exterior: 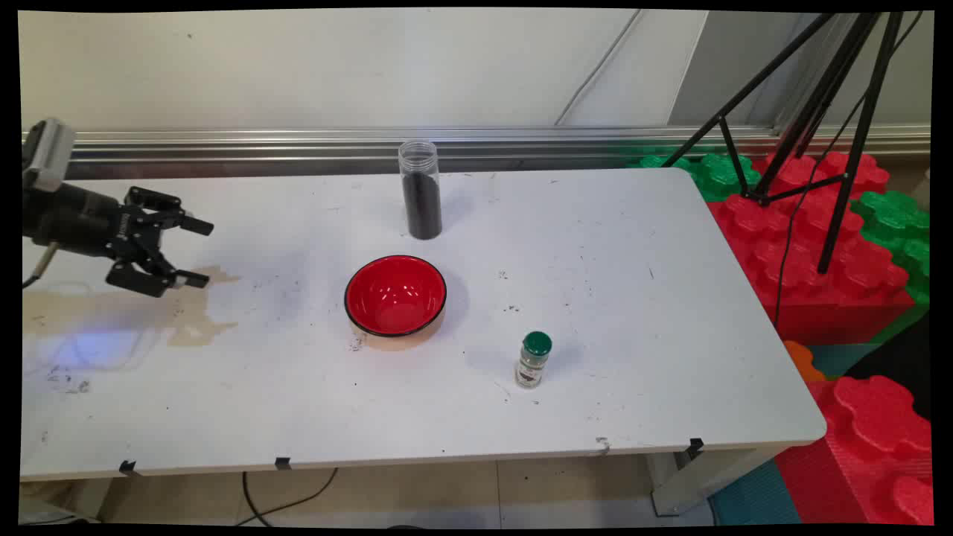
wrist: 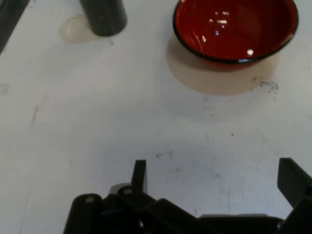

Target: Pick up the black seasoning powder from the table

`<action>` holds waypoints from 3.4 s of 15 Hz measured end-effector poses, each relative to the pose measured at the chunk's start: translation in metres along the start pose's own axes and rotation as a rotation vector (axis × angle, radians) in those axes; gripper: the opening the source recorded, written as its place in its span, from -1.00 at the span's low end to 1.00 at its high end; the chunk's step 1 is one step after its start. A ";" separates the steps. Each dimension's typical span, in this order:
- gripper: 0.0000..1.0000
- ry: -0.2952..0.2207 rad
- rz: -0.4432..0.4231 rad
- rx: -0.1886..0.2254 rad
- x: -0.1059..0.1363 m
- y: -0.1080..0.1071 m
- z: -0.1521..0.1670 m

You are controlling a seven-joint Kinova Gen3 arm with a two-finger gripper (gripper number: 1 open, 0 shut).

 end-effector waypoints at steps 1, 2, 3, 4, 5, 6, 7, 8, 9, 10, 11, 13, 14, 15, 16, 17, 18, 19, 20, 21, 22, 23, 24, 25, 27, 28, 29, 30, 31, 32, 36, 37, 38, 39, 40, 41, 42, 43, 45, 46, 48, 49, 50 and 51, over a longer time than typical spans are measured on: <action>1.00 0.004 -0.014 0.006 0.000 -0.001 0.004; 1.00 0.006 -0.023 0.010 0.001 -0.001 0.007; 1.00 0.010 -0.036 0.015 0.002 -0.002 0.011; 1.00 0.015 -0.053 0.024 0.004 -0.003 0.018; 1.00 0.019 -0.066 0.031 0.005 -0.004 0.023; 1.00 0.022 -0.078 0.039 0.007 -0.005 0.028; 1.00 0.023 -0.086 0.045 0.008 -0.006 0.031; 1.00 0.025 -0.098 0.053 0.009 -0.008 0.036; 1.00 0.026 -0.106 0.059 0.010 -0.009 0.039; 1.00 0.027 -0.116 0.067 0.011 -0.010 0.044; 1.00 0.029 -0.127 0.076 0.013 -0.012 0.050; 1.00 0.032 -0.145 0.093 0.016 -0.015 0.062; 1.00 0.033 -0.151 0.100 0.018 -0.017 0.066; 1.00 0.033 -0.156 0.107 0.019 -0.019 0.072; 1.00 0.034 -0.158 0.113 0.020 -0.020 0.076; 1.00 0.035 -0.158 0.117 0.021 -0.021 0.079; 1.00 0.036 -0.157 0.121 0.022 -0.022 0.084; 1.00 0.038 -0.156 0.124 0.023 -0.024 0.088; 1.00 0.040 -0.153 0.126 0.024 -0.025 0.093; 1.00 0.042 -0.151 0.128 0.025 -0.026 0.096; 1.00 0.046 -0.148 0.131 0.027 -0.027 0.102; 1.00 0.051 -0.145 0.135 0.028 -0.029 0.108; 1.00 0.055 -0.144 0.136 0.029 -0.030 0.112; 1.00 0.060 -0.141 0.138 0.030 -0.032 0.118; 1.00 0.070 -0.138 0.142 0.033 -0.035 0.127; 1.00 0.075 -0.136 0.143 0.034 -0.036 0.131; 1.00 0.082 -0.136 0.145 0.035 -0.038 0.137; 1.00 0.087 -0.136 0.145 0.036 -0.039 0.140; 1.00 0.094 -0.136 0.145 0.038 -0.041 0.146; 1.00 0.098 -0.135 0.146 0.039 -0.043 0.149; 1.00 0.120 -0.133 0.141 0.042 -0.051 0.166; 1.00 0.128 -0.131 0.135 0.044 -0.054 0.172; 1.00 0.134 -0.128 0.130 0.045 -0.057 0.176; 1.00 0.141 -0.123 0.123 0.046 -0.061 0.182; 1.00 0.147 -0.117 0.117 0.047 -0.064 0.186; 1.00 0.150 -0.114 0.112 0.047 -0.066 0.188; 1.00 0.155 -0.107 0.104 0.048 -0.070 0.192; 1.00 0.161 -0.099 0.095 0.049 -0.074 0.197; 1.00 0.174 -0.087 0.075 0.050 -0.083 0.205; 1.00 0.179 -0.083 0.065 0.050 -0.087 0.209; 1.00 0.190 -0.075 0.047 0.051 -0.094 0.216; 1.00 0.197 -0.073 0.036 0.051 -0.098 0.220; 1.00 0.203 -0.072 0.026 0.052 -0.102 0.223; 1.00 0.209 -0.073 0.016 0.052 -0.104 0.227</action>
